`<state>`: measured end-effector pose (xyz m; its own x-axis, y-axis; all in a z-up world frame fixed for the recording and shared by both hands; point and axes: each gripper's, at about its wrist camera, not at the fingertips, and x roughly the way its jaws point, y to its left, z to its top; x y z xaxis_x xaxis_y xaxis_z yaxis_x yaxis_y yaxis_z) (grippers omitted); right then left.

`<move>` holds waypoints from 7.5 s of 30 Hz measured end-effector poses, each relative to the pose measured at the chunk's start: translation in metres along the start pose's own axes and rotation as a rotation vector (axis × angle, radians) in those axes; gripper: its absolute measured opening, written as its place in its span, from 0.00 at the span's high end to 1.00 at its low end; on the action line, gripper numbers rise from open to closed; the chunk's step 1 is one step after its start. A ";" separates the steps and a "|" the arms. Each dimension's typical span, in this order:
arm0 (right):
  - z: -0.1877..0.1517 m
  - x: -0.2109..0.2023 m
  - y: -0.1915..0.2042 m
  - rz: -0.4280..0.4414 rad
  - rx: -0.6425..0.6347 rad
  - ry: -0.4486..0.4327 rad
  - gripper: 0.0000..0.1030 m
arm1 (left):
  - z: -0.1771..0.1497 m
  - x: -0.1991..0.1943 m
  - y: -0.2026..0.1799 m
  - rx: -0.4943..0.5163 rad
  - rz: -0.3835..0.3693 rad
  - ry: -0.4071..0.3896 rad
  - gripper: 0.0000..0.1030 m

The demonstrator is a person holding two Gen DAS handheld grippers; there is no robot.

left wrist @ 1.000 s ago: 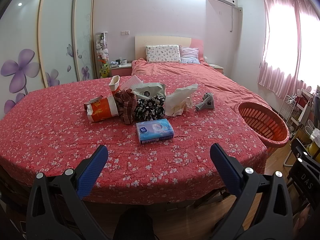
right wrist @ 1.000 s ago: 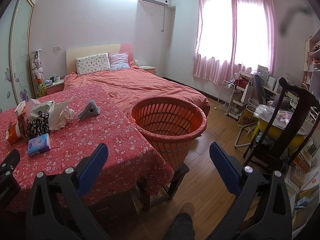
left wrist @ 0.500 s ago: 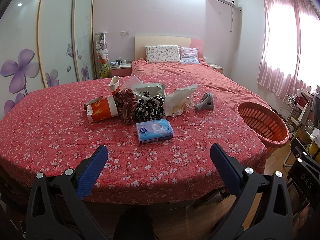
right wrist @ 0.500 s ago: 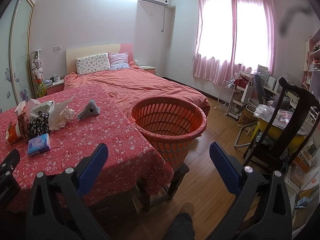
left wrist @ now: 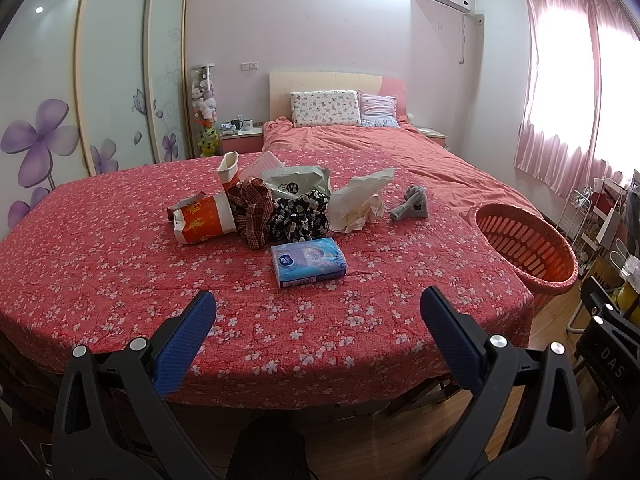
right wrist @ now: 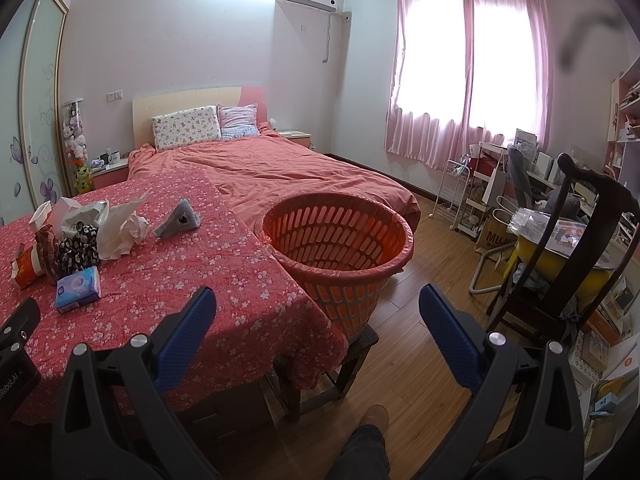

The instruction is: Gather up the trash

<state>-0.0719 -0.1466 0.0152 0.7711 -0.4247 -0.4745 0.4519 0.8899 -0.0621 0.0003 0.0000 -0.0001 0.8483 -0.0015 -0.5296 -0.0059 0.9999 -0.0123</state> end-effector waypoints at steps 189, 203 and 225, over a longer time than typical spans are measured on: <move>0.078 0.273 -0.112 0.237 0.389 0.160 0.63 | 0.078 0.199 -0.221 0.292 -0.602 0.247 0.23; 0.081 0.241 -0.095 0.191 0.303 0.135 0.61 | 0.086 0.180 -0.175 0.292 -0.480 0.193 0.21; 0.092 0.145 0.149 0.597 -0.029 0.180 0.58 | 0.081 0.118 0.063 0.049 0.017 0.064 0.18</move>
<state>0.1486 -0.0904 0.0177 0.7980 0.1801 -0.5751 -0.0483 0.9703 0.2369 0.1429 0.0635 0.0049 0.8127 0.0164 -0.5824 0.0069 0.9993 0.0377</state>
